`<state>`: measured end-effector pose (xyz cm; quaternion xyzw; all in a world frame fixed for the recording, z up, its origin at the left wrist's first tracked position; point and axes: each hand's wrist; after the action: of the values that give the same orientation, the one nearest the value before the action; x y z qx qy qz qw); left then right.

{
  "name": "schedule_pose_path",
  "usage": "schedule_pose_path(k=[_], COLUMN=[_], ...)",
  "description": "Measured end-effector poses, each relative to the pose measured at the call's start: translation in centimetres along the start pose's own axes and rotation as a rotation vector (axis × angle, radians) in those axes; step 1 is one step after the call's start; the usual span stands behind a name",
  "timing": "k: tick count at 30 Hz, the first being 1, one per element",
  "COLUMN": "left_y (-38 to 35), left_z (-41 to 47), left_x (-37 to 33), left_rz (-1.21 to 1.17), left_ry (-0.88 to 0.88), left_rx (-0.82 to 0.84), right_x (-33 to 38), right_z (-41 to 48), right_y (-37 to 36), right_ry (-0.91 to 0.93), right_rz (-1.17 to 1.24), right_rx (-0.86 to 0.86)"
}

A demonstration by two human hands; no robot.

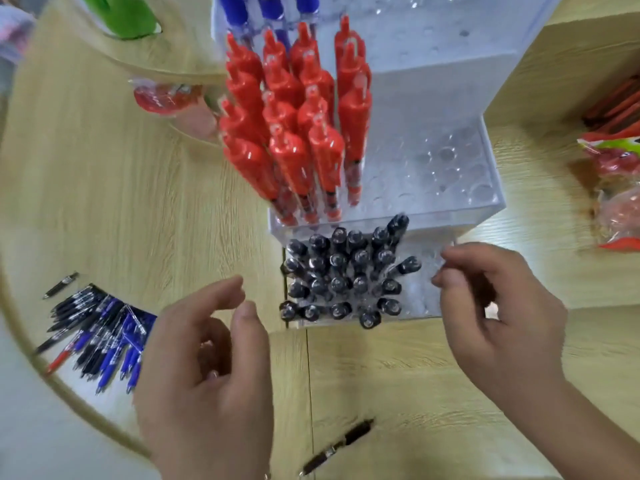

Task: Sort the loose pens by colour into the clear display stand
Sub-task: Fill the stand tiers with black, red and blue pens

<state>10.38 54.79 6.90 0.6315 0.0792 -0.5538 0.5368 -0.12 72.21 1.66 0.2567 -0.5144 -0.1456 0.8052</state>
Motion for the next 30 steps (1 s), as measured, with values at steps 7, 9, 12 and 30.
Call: schedule_pose_path(k=[7,9,12,30], left_y=[2.0,2.2,2.8,3.8], left_z=[-4.3,-6.1,-8.5,-6.0], left_x=[10.3,13.4,18.4,28.8], left_rz=[0.043,0.066,0.166,0.271], left_ry=[0.405,0.504,0.659,0.918], left_rx=[0.188,0.235,0.259,0.167], right_x=[-0.4,-1.5,-3.7,-1.5], right_z=[-10.6,-13.5,-17.9,-17.7], right_y=[-1.5,-3.5,-6.9,-13.6], right_ry=[-0.112,0.007,0.285,0.200], right_rz=[-0.119,-0.219,-0.314,-0.416], right_rx=[0.445,0.673,0.894,0.884])
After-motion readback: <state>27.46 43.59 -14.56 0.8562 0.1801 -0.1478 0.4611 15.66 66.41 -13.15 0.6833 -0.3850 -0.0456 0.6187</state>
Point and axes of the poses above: each hand's wrist, its own z-axis towards the middle knuckle, its own y-axis out of the back of the hand, x = y × z, and after that the axes turned 3 degrees about y, right-handed
